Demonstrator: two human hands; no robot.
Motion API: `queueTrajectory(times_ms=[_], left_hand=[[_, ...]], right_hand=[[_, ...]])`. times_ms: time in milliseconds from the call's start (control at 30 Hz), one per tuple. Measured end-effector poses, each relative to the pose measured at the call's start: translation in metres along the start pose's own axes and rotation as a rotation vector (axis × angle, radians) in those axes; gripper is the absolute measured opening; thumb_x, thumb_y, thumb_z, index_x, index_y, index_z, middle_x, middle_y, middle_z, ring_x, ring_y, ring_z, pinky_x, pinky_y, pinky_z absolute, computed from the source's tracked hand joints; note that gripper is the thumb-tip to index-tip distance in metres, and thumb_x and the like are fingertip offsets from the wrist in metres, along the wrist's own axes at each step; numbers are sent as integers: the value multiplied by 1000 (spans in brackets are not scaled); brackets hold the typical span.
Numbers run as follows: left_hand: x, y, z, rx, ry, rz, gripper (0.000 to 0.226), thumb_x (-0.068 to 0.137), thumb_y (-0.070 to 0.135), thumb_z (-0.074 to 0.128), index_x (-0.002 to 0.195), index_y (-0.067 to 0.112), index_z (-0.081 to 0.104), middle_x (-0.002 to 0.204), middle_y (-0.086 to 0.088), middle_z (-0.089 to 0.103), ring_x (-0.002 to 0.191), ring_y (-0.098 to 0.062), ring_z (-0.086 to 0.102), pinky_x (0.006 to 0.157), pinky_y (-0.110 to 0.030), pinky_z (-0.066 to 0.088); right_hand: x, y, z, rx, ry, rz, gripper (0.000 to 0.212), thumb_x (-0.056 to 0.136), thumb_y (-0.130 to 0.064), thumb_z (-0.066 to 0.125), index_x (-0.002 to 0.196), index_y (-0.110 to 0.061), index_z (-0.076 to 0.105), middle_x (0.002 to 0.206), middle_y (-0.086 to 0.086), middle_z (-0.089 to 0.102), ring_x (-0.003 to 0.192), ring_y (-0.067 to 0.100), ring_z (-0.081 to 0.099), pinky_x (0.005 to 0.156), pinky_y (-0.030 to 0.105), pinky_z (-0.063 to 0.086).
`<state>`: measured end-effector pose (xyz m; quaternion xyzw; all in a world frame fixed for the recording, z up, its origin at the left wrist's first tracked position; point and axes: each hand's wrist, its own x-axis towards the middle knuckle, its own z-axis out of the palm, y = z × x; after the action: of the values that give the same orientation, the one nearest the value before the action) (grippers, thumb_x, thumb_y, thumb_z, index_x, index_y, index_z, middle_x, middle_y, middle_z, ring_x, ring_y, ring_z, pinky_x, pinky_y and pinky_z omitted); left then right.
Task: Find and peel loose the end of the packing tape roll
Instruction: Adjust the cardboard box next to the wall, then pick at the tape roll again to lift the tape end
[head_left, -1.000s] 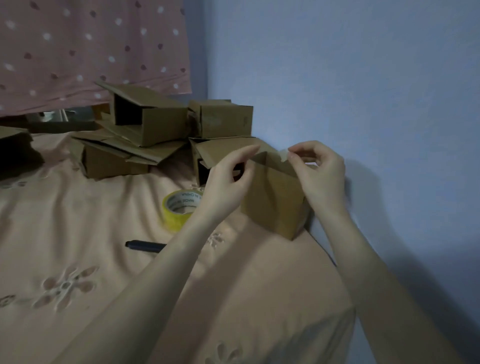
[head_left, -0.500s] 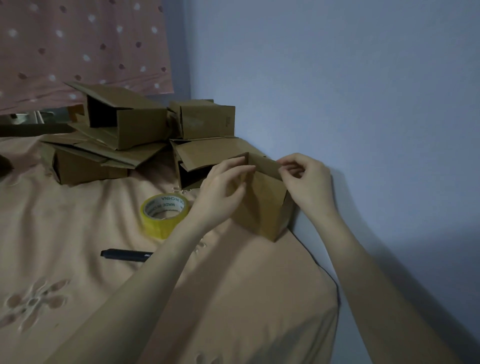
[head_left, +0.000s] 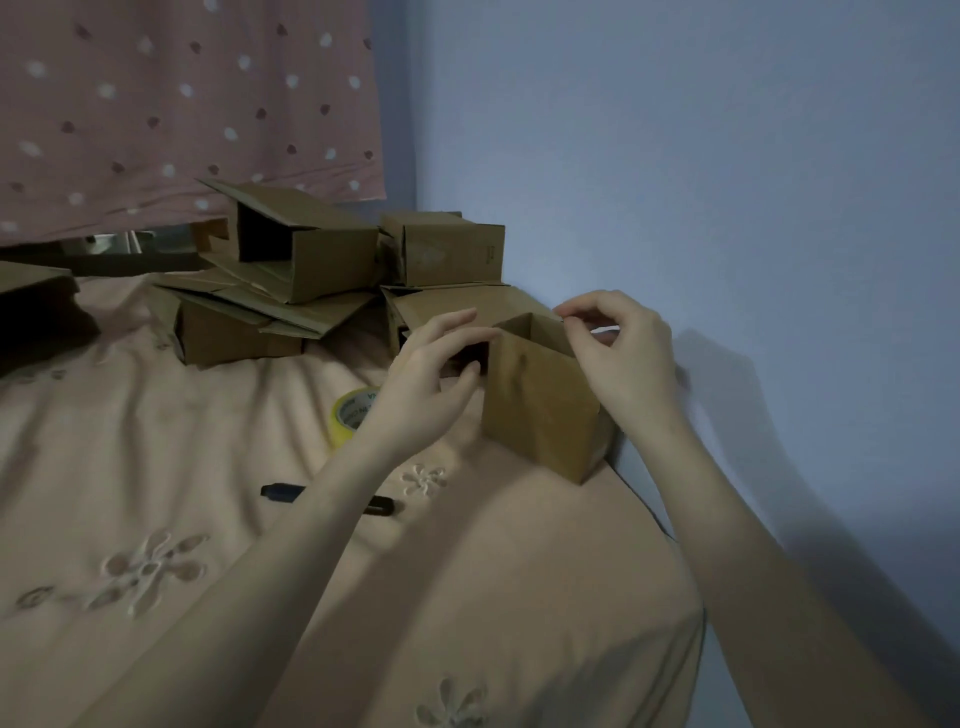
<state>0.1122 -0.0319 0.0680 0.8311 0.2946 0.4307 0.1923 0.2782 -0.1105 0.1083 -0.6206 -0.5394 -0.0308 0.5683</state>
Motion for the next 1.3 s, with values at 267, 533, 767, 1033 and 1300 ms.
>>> queueTrajectory(times_ms=[267,533,767,1033,1300], left_hand=[[-32,-45,-58,33,34,-113,33,95,14,50,121,32,59,139,14,44,130,-6,40,96,-20,40],[-64,-95,-85,50,88,-292,35,92,11,48,123,24,58,130,4,56,122,-7,48,97,-17,37],[-66,-127,-69,83,14,-473,51,89,-6,40,135,15,49,137,-2,55,127,-14,48,96,-16,30],[-65,-131,-62,36,99,-435,32,97,8,45,123,14,62,123,-3,65,117,-16,57,93,-15,36],[-61,-104,-64,-219,243,-380,26,87,33,67,112,27,67,103,24,62,91,8,59,75,-8,47]], right_hand=[[-19,-32,55,90,-145,-91,23,87,-2,53,89,-18,69,93,-3,67,86,5,60,76,6,45],[-47,-39,126,82,-344,-42,21,87,-4,55,95,-15,70,99,-2,68,83,2,58,73,6,44],[-63,-29,172,-182,-557,-26,36,79,-18,64,115,-17,60,118,3,61,119,23,50,103,41,39],[-66,-17,178,-281,-490,-13,17,86,-26,62,99,-22,70,105,4,70,106,26,55,88,30,39],[-67,-16,171,314,-341,187,7,84,-19,68,90,-17,71,78,-12,66,76,0,62,67,16,51]])
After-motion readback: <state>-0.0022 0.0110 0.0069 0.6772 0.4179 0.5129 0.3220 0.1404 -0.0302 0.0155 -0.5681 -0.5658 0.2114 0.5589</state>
